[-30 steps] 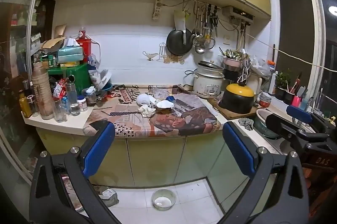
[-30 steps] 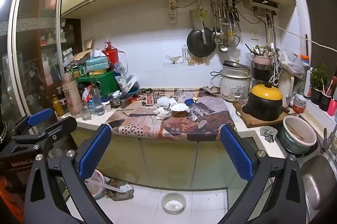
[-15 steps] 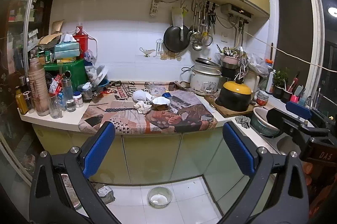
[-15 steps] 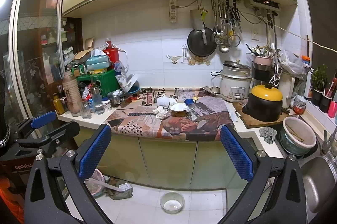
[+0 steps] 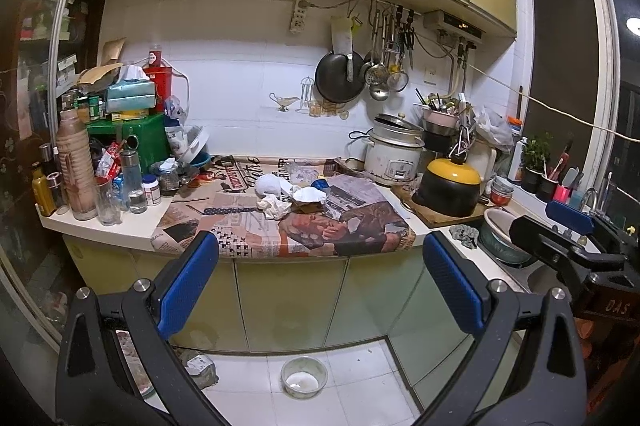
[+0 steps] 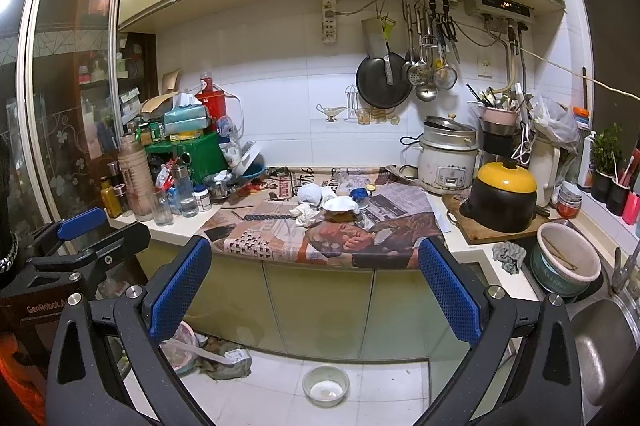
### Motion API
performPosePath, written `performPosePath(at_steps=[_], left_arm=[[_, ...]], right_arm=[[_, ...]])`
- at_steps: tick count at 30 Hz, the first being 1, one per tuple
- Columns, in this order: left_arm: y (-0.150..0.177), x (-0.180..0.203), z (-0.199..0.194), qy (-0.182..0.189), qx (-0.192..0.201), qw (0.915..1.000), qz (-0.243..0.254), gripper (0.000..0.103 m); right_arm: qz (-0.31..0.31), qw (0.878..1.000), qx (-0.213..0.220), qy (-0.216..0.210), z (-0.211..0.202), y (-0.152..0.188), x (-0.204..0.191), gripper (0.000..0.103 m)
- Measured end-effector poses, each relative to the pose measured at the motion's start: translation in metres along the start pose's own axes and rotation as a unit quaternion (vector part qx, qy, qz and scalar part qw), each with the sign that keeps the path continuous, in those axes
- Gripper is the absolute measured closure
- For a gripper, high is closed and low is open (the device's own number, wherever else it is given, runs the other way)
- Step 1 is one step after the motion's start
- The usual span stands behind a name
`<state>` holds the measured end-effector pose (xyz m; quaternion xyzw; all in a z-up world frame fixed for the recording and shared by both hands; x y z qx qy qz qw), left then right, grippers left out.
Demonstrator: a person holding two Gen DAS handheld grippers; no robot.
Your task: Collect trash
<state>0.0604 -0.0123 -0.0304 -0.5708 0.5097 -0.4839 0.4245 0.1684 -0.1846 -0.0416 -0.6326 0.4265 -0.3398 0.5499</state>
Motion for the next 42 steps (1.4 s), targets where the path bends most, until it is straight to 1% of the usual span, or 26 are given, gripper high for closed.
performPosePath(at_steps=[12,34,42], left_arm=[[-0.001,0.001,0.001,-0.002,0.003,1.0,-0.002,0.0],[-0.003,0.002,0.002,-0.005,0.004,1.0,-0.004,0.0],[0.0,-0.004,0.012,-0.014,0.002,0.9999,-0.005,0.0]], right_arm=[[0.01,1.0,-0.003,-0.001,0.001,0.002,0.001,0.0],[0.01,1.0,0.001,-0.002,0.001,0.005,0.004,0.0],[0.009,1.0,-0.008,-0.008,0.013,0.007,0.007,0.0]])
Point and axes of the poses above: each gripper's, at about its wrist camera, not at the fingertips, and z roughly the way its jaws point, x to its right, y to its underside, the point moved 7 cm from there along z, roughly the way its jaws point, and after that the axes turned 10 degrees about x, right-handed, at the moved point
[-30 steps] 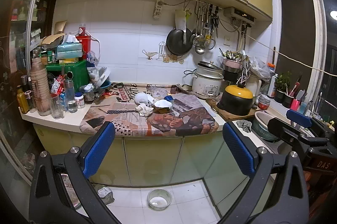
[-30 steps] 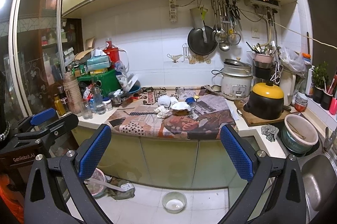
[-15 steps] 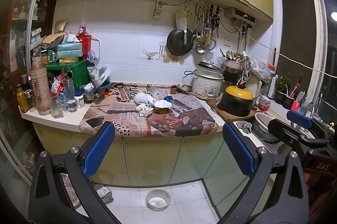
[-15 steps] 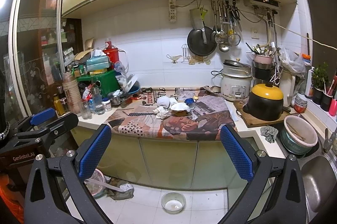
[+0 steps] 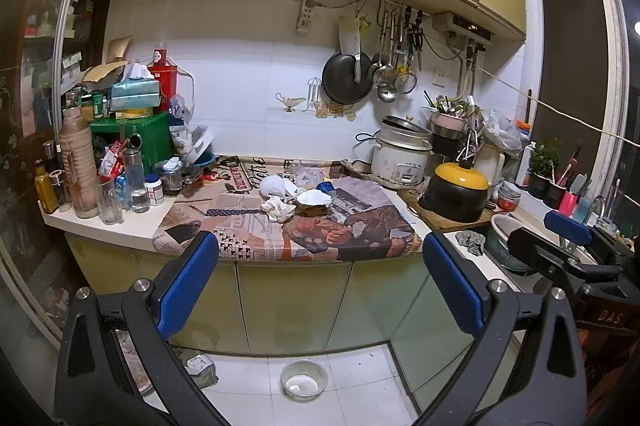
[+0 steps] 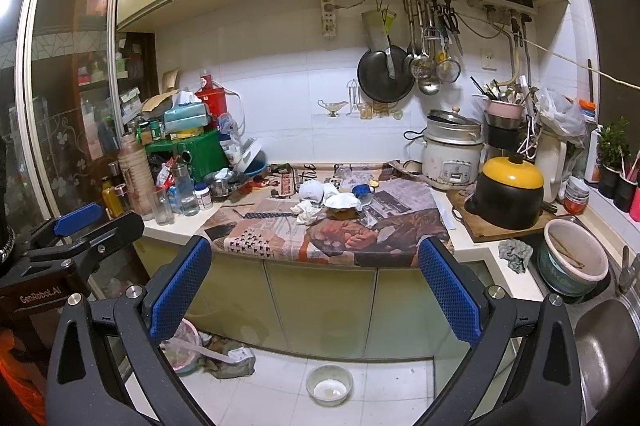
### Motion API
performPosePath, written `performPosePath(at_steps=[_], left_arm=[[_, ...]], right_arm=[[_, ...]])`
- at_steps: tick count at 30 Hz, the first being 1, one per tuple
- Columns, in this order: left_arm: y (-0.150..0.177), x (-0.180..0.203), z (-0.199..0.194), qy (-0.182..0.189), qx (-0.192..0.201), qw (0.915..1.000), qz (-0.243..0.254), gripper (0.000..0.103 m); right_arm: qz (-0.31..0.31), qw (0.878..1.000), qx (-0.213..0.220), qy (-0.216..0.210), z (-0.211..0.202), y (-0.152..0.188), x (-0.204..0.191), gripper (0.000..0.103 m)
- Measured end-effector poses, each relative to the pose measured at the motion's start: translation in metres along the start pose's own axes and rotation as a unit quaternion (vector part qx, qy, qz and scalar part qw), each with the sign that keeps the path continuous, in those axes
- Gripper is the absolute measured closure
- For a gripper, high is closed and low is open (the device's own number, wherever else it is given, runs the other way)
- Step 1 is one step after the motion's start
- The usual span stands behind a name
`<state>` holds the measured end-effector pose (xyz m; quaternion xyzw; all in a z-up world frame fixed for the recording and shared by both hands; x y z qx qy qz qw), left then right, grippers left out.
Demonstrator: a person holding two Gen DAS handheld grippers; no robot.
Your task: Collect trash
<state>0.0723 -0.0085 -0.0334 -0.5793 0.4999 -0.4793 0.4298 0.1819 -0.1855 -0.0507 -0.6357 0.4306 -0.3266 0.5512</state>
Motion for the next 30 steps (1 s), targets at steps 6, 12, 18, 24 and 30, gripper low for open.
performPosePath(at_steps=[6,12,18,24,30], left_arm=[[0.002,-0.001,0.019,-0.009,-0.011,0.9999,0.0,0.0],[0.004,-0.009,0.053,-0.02,-0.029,0.9994,0.001,0.0],[0.01,-0.024,0.106,-0.023,-0.045,0.9987,-0.002,0.0],[0.009,-0.049,0.186,-0.018,-0.051,0.9985,-0.011,0.0],[0.002,-0.086,0.284,-0.019,-0.076,0.9968,-0.014,0.0]], right_arm=[[0.003,1.0,-0.009,-0.001,0.016,0.004,0.011,0.0],[0.012,1.0,-0.021,0.004,0.039,0.008,0.024,0.0],[0.005,0.999,-0.03,0.031,0.077,0.012,0.035,0.0],[-0.01,0.997,-0.035,0.062,0.139,0.011,0.046,0.0],[-0.003,0.994,-0.062,0.088,0.215,0.006,0.052,0.0]])
Point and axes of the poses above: each gripper's, at about its wrist camera, not at the fingertips, and z roughly the way its jaws point, x to its right, y to its underside, the point moved 7 cm from there along z, roughly the way its jaws point, and after that the axes turned 10 degrees about x, right-handed, at the moved point
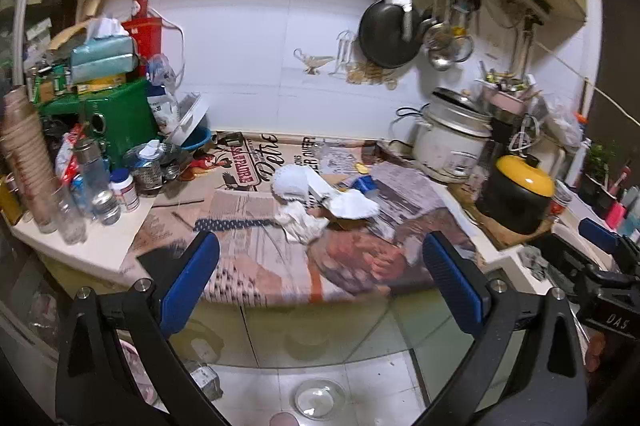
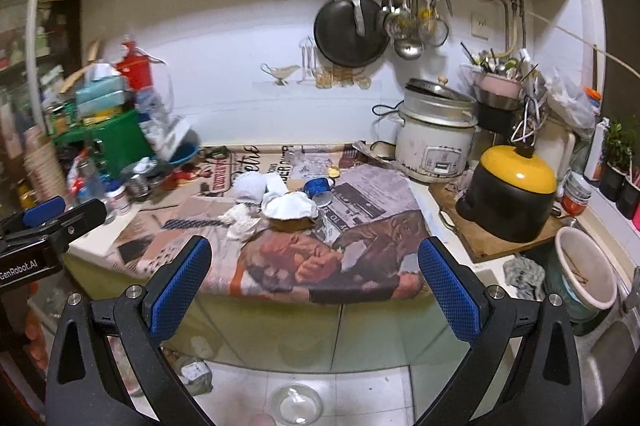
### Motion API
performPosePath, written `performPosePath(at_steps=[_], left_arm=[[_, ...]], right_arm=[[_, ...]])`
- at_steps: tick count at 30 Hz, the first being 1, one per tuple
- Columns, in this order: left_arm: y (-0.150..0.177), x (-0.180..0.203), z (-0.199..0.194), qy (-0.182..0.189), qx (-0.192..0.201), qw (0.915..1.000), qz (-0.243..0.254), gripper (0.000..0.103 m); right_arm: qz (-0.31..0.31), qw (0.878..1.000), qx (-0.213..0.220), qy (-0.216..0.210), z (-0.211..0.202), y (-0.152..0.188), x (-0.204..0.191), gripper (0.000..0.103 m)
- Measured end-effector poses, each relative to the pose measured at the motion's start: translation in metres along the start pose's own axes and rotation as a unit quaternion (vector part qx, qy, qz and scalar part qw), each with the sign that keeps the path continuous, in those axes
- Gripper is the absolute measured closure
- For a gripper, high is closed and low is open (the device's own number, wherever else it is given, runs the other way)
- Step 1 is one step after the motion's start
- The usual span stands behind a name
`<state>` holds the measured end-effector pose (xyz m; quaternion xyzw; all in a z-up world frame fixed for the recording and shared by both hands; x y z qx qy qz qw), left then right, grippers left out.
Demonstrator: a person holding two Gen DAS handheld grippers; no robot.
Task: Collect trash
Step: 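Reach both tools down to the crumpled white tissues on the newspaper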
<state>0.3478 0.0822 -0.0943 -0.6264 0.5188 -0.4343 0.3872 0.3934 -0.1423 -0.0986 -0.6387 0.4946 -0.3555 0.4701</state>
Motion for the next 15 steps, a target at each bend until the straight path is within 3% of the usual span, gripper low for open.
performPosePath(at_steps=[7,15], left_arm=[[-0.013,-0.047,0.114,-0.005,-0.056,0.9983,0.016,0.011],[0.019,-0.07,0.223,-0.01,-0.138,0.9902,0.016,0.012]], right_arm=[[0.003,0.999,-0.042,0.034,0.089,-0.008,-0.01,0.002],[0.022,0.991,-0.129,0.024,0.182,0.022,-0.019,0.013]])
Point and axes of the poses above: each gripper's, at about its wrist camera, not at the fingertips, and z roughly the way its jaws point, x to its right, y to its underside, the point moved 7 cm from there along z, roughly the way its jaws point, and after that the axes turned 10 degrees about x, right-handed, at the moved point
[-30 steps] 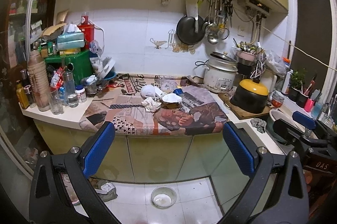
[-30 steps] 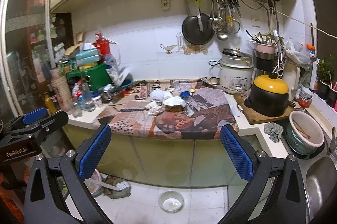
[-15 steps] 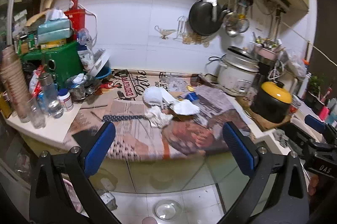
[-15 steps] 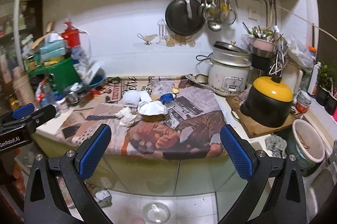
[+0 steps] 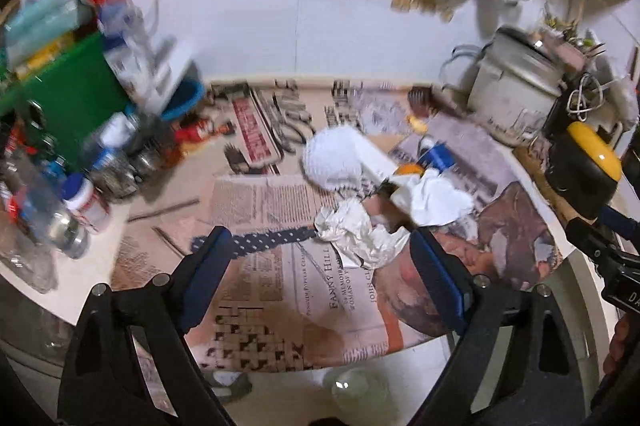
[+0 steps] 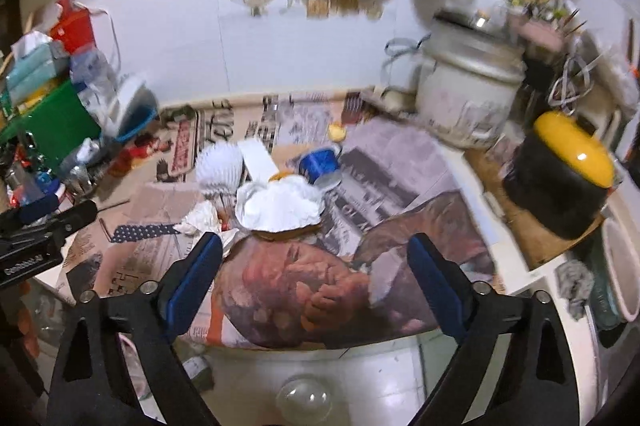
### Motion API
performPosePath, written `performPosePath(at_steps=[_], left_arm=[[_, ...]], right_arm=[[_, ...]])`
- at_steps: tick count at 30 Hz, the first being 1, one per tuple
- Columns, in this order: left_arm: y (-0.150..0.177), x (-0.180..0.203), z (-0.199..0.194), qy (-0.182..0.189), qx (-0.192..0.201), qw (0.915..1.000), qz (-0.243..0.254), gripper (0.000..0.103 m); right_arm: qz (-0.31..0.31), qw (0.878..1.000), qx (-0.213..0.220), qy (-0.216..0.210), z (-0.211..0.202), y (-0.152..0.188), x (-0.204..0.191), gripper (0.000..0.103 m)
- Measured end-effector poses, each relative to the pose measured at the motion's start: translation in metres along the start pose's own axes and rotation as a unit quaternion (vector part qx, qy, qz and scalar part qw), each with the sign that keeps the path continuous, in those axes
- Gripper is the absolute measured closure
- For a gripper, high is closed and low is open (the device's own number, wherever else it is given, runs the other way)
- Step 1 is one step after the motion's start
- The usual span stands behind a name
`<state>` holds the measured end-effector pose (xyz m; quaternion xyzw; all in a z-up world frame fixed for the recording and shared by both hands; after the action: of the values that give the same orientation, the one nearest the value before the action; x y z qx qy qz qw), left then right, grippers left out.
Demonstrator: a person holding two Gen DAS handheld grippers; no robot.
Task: Collect trash
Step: 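Reach both tools down to the crumpled white tissues on the newspaper, then grasp a white tissue with the right tool while the left tool grasps another tissue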
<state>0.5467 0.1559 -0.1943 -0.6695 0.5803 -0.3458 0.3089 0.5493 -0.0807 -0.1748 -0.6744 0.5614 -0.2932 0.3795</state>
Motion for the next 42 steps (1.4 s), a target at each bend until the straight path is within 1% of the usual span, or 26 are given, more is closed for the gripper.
performPosePath(at_steps=[2,4,6,8,9,11,13,15,17,18,20,21,22,23,24,25,26,28,29,32,34,38,42], left_arm=[[0.005,-0.001,0.024,0.007,-0.022,0.9997,-0.009,0.012],[0.01,-0.001,0.044,0.009,-0.038,0.9991,-0.013,0.012],[0.013,0.0,0.067,0.009,-0.058,0.9981,-0.019,0.012],[0.016,0.002,0.084,0.01,-0.074,0.9969,-0.025,0.012],[0.017,0.002,0.093,0.009,-0.08,0.9964,-0.028,0.012],[0.02,0.005,0.107,0.002,-0.087,0.9957,-0.032,0.012],[0.024,0.006,0.121,-0.011,-0.097,0.9947,-0.034,0.013],[0.027,0.008,0.134,-0.021,-0.109,0.993,-0.038,0.015],[0.033,0.01,0.147,-0.022,-0.124,0.9911,-0.045,0.018],[0.036,0.011,0.153,-0.023,-0.13,0.9901,-0.047,0.019],[0.042,0.014,0.166,-0.029,-0.142,0.988,-0.052,0.027],[0.045,0.014,0.171,-0.029,-0.15,0.9866,-0.057,0.032],[0.047,0.015,0.174,-0.026,-0.156,0.9853,-0.066,0.035],[0.049,0.016,0.178,-0.02,-0.16,0.9837,-0.08,0.039],[0.05,0.018,0.18,-0.015,-0.161,0.9825,-0.092,0.042],[0.051,0.019,0.181,-0.015,-0.16,0.9818,-0.101,0.043],[0.052,0.021,0.181,-0.015,-0.159,0.9818,-0.103,0.048],[0.051,0.026,0.182,-0.011,-0.157,0.9827,-0.099,0.051],[0.051,0.027,0.182,-0.01,-0.154,0.9835,-0.094,0.054],[0.048,0.03,0.178,-0.003,-0.149,0.9853,-0.084,0.062],[0.045,0.031,0.173,0.002,-0.143,0.9868,-0.076,0.066],[0.04,0.029,0.156,0.02,-0.13,0.989,-0.067,0.069],[0.034,0.024,0.132,0.036,-0.112,0.9916,-0.052,0.071]], right_arm=[[0.006,1.0,-0.016,-0.003,0.021,0.002,0.002,0.014],[0.012,0.999,-0.028,-0.009,0.041,0.002,0.0,0.019],[0.024,0.998,-0.048,-0.022,0.063,0.001,0.003,0.025],[0.042,0.996,-0.069,-0.046,0.086,0.001,0.008,0.027],[0.049,0.994,-0.076,-0.054,0.096,0.001,0.008,0.027],[0.061,0.991,-0.094,-0.072,0.116,0.001,0.012,0.031],[0.068,0.986,-0.116,-0.094,0.135,0.003,0.012,0.039],[0.064,0.983,-0.138,-0.107,0.154,0.005,0.011,0.041],[0.059,0.979,-0.156,-0.121,0.17,0.008,0.01,0.044],[0.057,0.977,-0.161,-0.127,0.175,0.009,0.009,0.049],[0.054,0.973,-0.175,-0.142,0.186,0.011,0.006,0.059],[0.053,0.971,-0.18,-0.149,0.191,0.012,0.006,0.07],[0.053,0.968,-0.187,-0.161,0.193,0.014,0.005,0.078],[0.056,0.964,-0.192,-0.175,0.194,0.014,0.003,0.08],[0.056,0.963,-0.191,-0.179,0.194,0.014,0.003,0.087],[0.05,0.964,-0.188,-0.181,0.194,0.012,0.003,0.091],[0.042,0.965,-0.183,-0.18,0.191,0.01,0.003,0.092],[0.036,0.967,-0.174,-0.184,0.187,0.004,0.003,0.094],[0.033,0.967,-0.169,-0.186,0.184,0.0,0.003,0.096],[0.028,0.972,-0.15,-0.179,0.174,-0.011,0.006,0.097],[0.033,0.974,-0.139,-0.176,0.167,-0.018,0.007,0.097],[0.041,0.981,-0.106,-0.159,0.145,-0.033,0.009,0.097],[0.044,0.986,-0.081,-0.136,0.125,-0.038,0.009,0.097]])
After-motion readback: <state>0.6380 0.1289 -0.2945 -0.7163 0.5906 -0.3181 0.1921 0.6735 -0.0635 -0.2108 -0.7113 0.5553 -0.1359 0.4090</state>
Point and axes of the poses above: each gripper's, at about its wrist camera, not at the fingertips, and z roughly the way its jaws point, x to its right, y to its underside, the point moved 7 cm from there along z, roughly the way its jaws point, and after that the axes turned 10 degrees about x, right-handed, at the moved point
